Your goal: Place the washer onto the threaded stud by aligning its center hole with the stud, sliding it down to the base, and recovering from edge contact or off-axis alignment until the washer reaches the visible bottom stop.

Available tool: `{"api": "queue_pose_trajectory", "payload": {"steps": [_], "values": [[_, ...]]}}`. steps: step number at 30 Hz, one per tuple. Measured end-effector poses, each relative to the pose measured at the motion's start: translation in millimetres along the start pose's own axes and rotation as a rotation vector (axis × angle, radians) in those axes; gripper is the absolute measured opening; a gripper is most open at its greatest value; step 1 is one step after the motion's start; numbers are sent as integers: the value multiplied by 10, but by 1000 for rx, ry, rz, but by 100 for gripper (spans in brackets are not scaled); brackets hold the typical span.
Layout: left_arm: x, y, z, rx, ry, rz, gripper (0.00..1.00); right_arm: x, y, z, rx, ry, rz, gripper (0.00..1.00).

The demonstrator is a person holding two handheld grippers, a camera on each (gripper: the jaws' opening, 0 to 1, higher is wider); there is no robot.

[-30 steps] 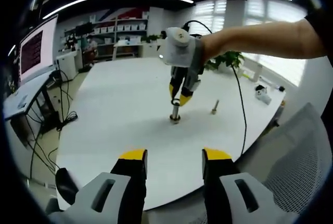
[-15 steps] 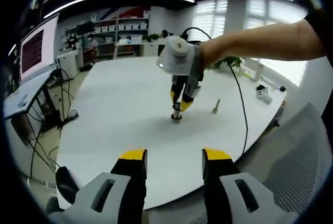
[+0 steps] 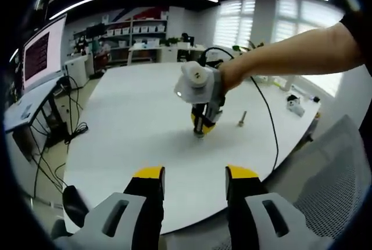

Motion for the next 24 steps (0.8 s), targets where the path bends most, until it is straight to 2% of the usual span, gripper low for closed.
{"api": "queue_pose_trajectory", "payload": {"steps": [2, 4, 6, 8, 10, 13, 14, 15, 16, 18, 19, 21, 24], "values": [[1, -2, -2, 1, 2, -4, 39, 6, 13, -3, -8, 6, 7, 25], [9, -4, -6, 1, 9, -4, 39, 57, 70, -28, -65, 58, 61, 28], [9, 1, -6, -1, 9, -5, 39, 61, 96, -127, -97, 84, 94, 33], [-6, 9, -3, -3, 0, 0, 39, 89, 108, -287, -134, 144, 163, 37], [-14, 17, -1, -6, -4, 3, 39, 120, 85, -491, -160, 222, 252, 40], [-20, 24, 0, -9, -6, 8, 39, 161, 12, -863, -182, 399, 412, 42], [-22, 29, 1, -10, -7, 9, 39, 163, 0, -911, -186, 423, 429, 43], [-17, 38, 1, -9, -5, 12, 40, 156, -40, -1064, -200, 493, 480, 44], [-2, 42, -2, -5, -1, 29, 40, 161, -58, -1177, -217, 546, 504, 44], [9, 33, -22, -3, 15, 24, 41, 169, -120, -1478, -252, 693, 561, 44], [20, 28, -34, -2, 32, 1, 41, 144, -164, -1582, -253, 726, 596, 44], [39, 24, -49, 3, 44, 8, 41, 87, -265, -1820, -268, 815, 648, 44], [52, 54, -40, -4, 49, 19, 41, -79, -450, -2070, -275, 892, 731, 46]]}}
Point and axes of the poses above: the point that each gripper's makers call its tool centre point, and the gripper's own axes: z roughly forward along the fingers, y roughly to its right, x roughly out of its top, the point moved 1 cm from there along -z, roughly backward along the fingers, and after that the axes turned 10 degrees about -x, right-handed, at the moved point
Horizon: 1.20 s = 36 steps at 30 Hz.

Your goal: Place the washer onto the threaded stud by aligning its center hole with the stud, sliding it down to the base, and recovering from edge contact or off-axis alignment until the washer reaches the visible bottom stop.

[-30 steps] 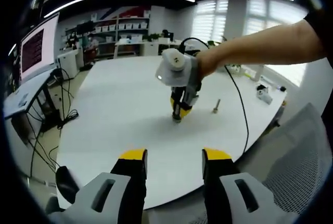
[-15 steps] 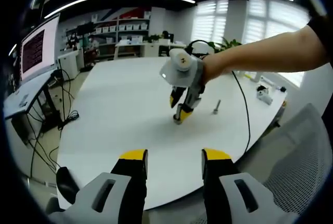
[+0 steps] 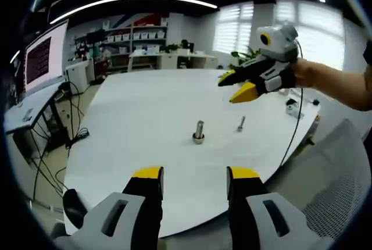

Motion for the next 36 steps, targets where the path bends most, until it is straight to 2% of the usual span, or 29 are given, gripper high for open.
{"api": "queue_pose_trajectory", "payload": {"steps": [2, 4, 7, 8, 9, 12, 14, 16, 17, 23, 25, 27, 30, 33, 36], "values": [[1, 0, -3, -1, 2, -3, 41, 7, -3, -163, -14, 35, 53, 47], [12, 8, -8, -1, 7, -4, 41, 73, 17, -418, -63, 133, 78, 47], [37, 18, -27, 3, 17, 2, 39, 41, 12, -652, -93, 175, 156, 47], [91, 11, -47, 8, 52, 7, 38, 40, 8, -761, -105, 209, 197, 47], [103, 11, -58, 10, 62, 0, 38, 29, 1, -832, -107, 228, 230, 47], [71, 23, -41, 6, 44, 1, 38, -74, 11, -1029, -141, 260, 311, 47], [61, 27, -37, 4, 37, 6, 37, -183, -35, -1126, -155, 247, 312, 47], [74, 32, -46, 3, 46, 5, 38, -301, -9, -1231, -227, 237, 282, 45], [73, 39, -47, 2, 45, 3, 38, -350, -20, -1267, -241, 225, 272, 43], [63, 43, -57, -3, 50, -4, 38, -720, -130, -1436, -301, 121, 282, 43], [63, 47, -58, -3, 50, -3, 38, -870, -164, -1458, -325, 75, 290, 43], [68, 49, -59, -4, 52, -3, 38, -946, -231, -1459, -318, 63, 316, 43], [59, 54, -63, -6, 51, -5, 38, -1119, -259, -1460, -353, -6, 276, 43], [52, 62, -56, -9, 46, -3, 38, -1215, -292, -1438, -375, -17, 313, 42], [35, 50, -55, -6, 39, -14, 38, -1359, -253, -1425, -451, -58, 240, 35]]}}
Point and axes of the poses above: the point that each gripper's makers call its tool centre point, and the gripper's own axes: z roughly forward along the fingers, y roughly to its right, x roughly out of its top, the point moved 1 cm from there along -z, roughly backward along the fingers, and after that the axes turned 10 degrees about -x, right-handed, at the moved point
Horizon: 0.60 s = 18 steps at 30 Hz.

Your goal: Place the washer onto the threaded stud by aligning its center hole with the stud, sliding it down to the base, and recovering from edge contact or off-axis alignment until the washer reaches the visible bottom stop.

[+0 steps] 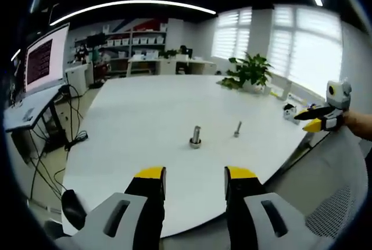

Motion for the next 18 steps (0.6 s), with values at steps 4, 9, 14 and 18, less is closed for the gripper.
{"api": "queue_pose_trajectory", "payload": {"steps": [4, 9, 14, 18], "values": [[-13, 7, 6, -5, -8, -3, 38, 43, 28, 19, 14, 11, 48, 34], [-22, 17, 3, -5, -10, -6, 38, -43, 25, 34, 34, -30, 58, 34], [-4, 4, 9, -3, -5, -8, 38, -49, 16, 34, 39, -37, 70, 34], [-17, 12, 3, -3, -6, -8, 38, -85, 10, 29, 45, -47, 97, 34]]}}
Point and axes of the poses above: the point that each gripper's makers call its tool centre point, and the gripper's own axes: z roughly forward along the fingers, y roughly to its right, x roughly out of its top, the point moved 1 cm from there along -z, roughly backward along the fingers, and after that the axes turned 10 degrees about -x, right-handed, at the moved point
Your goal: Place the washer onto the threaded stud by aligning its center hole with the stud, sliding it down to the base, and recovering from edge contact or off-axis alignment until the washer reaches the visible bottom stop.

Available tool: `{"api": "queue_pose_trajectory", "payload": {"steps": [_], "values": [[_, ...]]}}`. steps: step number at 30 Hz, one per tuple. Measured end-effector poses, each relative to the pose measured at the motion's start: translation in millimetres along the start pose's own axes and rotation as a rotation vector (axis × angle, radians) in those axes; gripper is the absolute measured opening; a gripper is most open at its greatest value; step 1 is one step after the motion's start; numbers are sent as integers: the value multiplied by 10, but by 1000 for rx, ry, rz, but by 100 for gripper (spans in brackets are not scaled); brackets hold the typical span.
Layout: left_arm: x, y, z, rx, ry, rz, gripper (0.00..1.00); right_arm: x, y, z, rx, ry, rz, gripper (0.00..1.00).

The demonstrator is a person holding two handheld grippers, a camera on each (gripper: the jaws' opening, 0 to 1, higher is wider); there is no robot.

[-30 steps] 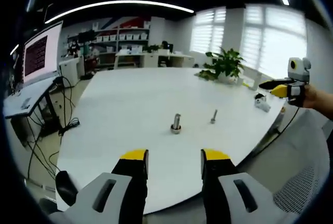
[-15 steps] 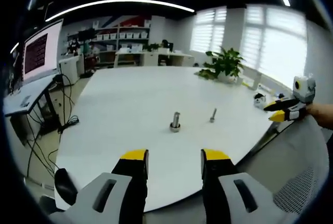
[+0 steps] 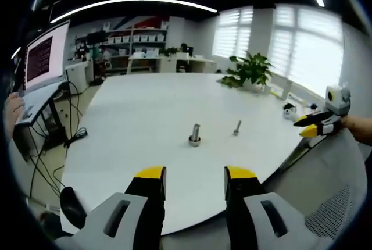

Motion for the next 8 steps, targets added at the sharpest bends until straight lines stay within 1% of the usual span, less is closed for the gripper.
{"api": "queue_pose_trajectory", "payload": {"steps": [4, 6, 8], "values": [[2, 5, 2, 0, 1, -3, 38, -5, -1, -9, 8, 2, 31, 34], [-17, 3, -14, 3, 3, -1, 38, -36, -29, -16, 18, -5, 56, 33], [-32, -29, -38, 14, 6, -25, 38, -95, -107, -22, 57, -34, 84, 33]]}}
Point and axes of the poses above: the point that each gripper's makers call its tool centre point, and the gripper's own axes: z roughly forward along the fingers, y roughly to its right, x roughly out of its top, the point moved 1 cm from there along -z, roughly backward along the fingers, and after that the axes turned 10 degrees about -x, right-handed, at the moved point
